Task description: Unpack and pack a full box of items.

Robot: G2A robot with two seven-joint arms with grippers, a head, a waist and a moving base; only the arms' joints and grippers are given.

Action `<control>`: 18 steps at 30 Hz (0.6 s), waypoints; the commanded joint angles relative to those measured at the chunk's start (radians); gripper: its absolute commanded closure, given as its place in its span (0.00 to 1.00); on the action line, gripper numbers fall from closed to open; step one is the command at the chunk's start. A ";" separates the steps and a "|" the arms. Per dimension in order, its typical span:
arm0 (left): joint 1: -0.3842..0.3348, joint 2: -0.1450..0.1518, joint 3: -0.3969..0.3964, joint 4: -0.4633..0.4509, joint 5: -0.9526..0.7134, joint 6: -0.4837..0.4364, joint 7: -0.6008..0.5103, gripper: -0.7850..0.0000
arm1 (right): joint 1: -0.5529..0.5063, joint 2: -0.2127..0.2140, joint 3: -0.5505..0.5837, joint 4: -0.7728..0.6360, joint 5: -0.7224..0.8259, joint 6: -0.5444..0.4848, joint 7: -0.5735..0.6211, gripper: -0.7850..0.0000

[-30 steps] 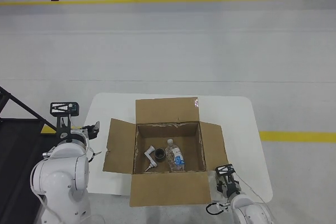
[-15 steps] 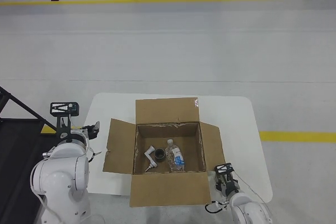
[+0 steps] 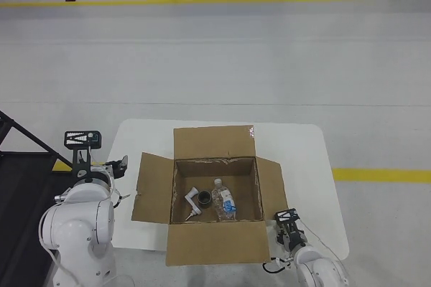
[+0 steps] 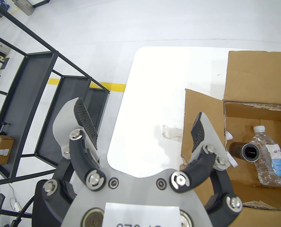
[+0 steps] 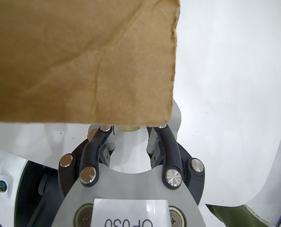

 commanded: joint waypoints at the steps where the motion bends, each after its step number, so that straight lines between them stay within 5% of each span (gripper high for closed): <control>1: 0.000 0.000 0.000 0.000 0.000 0.000 0.000 0.00 | -0.002 0.001 0.001 -0.002 0.003 0.003 -0.001 0.98; 18: 0.000 0.000 0.000 0.000 0.000 0.000 0.000 0.00 | -0.074 0.013 0.174 -0.141 0.274 0.043 0.018 1.00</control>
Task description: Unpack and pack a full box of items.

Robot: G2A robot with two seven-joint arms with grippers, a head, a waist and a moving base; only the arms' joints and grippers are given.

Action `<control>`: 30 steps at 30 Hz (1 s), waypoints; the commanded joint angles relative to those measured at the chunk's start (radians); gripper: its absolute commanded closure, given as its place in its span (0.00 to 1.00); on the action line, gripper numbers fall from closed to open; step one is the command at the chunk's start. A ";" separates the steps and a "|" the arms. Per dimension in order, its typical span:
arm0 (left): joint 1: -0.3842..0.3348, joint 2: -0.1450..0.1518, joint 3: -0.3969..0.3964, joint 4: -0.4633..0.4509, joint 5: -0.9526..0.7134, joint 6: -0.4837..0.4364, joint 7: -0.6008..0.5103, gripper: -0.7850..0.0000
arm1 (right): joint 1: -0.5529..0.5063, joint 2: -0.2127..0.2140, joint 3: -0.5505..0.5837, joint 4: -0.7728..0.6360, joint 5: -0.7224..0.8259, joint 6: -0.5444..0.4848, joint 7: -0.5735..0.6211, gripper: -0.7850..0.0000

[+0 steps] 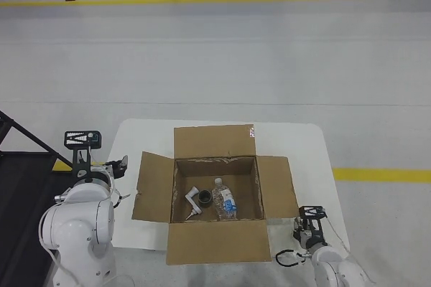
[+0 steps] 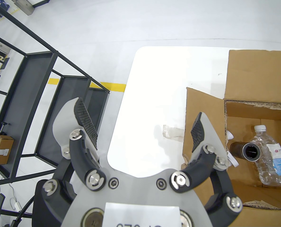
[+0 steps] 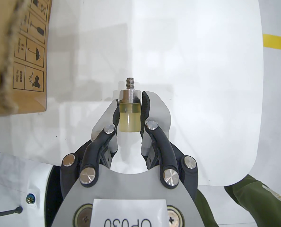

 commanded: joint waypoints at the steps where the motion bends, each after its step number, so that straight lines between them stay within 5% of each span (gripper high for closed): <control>1: 0.000 0.000 0.000 0.000 0.000 0.000 0.000 0.00 | -0.005 0.001 0.030 -0.013 0.060 0.000 -0.004 1.00; 12: 0.000 0.000 0.000 0.000 0.000 0.000 0.000 0.00 | -0.039 0.001 0.249 -0.105 0.586 -0.050 -0.067 1.00; 17: 0.000 0.000 0.000 0.000 0.000 0.000 0.000 0.00 | -0.058 0.006 0.316 -0.207 0.697 -0.093 -0.064 1.00; 25: 0.000 0.000 0.000 0.000 0.000 0.000 0.000 0.00 | -0.043 0.016 0.253 -0.411 0.597 -0.105 -0.005 1.00; 30: 0.000 0.000 0.000 0.000 0.000 0.000 0.000 0.00 | 0.039 0.023 0.077 -0.456 0.299 -0.083 0.050 1.00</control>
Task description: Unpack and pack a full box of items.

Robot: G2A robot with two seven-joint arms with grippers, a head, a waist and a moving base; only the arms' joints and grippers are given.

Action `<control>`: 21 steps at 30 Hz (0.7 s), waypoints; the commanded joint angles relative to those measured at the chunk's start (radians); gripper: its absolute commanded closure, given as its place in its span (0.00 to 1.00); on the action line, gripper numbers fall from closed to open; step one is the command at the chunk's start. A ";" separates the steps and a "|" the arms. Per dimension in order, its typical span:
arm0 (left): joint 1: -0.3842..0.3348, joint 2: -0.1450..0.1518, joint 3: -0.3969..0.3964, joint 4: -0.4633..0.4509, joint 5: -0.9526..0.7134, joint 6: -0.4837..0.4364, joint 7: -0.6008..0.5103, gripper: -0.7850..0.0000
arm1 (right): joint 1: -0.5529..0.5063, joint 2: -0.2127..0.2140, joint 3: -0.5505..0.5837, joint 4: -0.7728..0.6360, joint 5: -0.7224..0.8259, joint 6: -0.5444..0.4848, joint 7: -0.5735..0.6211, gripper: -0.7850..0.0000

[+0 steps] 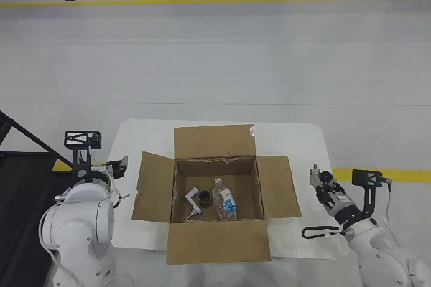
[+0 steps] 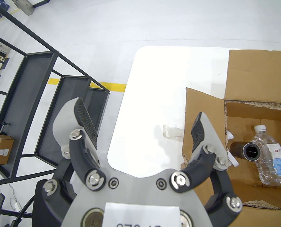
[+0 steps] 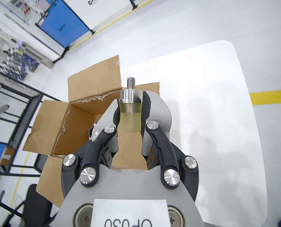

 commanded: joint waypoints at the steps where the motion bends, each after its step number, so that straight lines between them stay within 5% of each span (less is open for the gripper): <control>1: 0.000 0.000 0.000 0.000 0.000 0.000 0.000 0.00 | 0.040 0.001 -0.093 0.004 -0.152 0.016 0.014 1.00; 12: 0.000 0.000 0.000 0.000 0.000 0.000 0.000 0.00 | 0.298 -0.028 -0.576 0.283 -0.707 0.171 0.044 1.00; 21: 0.000 0.000 0.000 0.000 0.000 0.000 0.000 0.00 | 0.475 -0.076 -0.743 0.604 -0.802 0.298 0.097 1.00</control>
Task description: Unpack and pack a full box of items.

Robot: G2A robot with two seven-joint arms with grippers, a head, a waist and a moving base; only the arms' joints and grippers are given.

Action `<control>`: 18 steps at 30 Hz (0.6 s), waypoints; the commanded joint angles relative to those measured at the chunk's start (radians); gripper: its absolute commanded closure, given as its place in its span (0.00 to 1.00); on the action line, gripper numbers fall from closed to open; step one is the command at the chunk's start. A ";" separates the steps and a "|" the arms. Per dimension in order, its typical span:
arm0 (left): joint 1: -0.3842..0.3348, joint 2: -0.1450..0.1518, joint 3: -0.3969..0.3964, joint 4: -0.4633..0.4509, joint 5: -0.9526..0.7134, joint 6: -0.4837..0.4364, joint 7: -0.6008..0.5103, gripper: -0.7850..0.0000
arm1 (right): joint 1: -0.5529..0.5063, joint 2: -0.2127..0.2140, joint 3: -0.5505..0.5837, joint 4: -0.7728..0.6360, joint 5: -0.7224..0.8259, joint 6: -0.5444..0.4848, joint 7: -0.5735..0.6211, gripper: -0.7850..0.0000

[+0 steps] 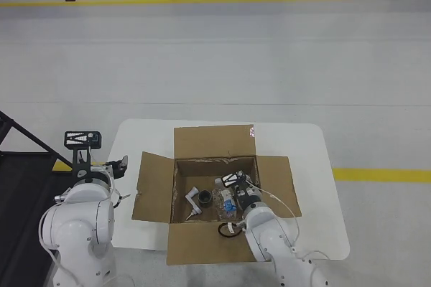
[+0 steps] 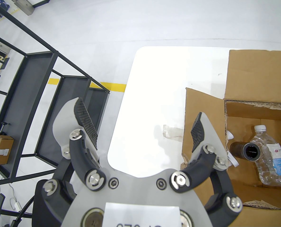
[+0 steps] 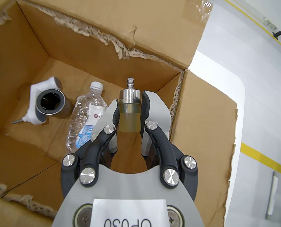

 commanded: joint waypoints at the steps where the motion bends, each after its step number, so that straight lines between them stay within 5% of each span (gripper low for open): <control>1: 0.000 0.000 0.000 0.000 0.000 0.000 0.000 0.00 | 0.026 -0.009 -0.016 0.057 0.011 0.020 0.005 1.00; 18: 0.000 0.000 0.000 0.000 0.000 0.000 0.000 0.00 | 0.128 -0.054 -0.019 0.248 0.177 0.028 0.095 1.00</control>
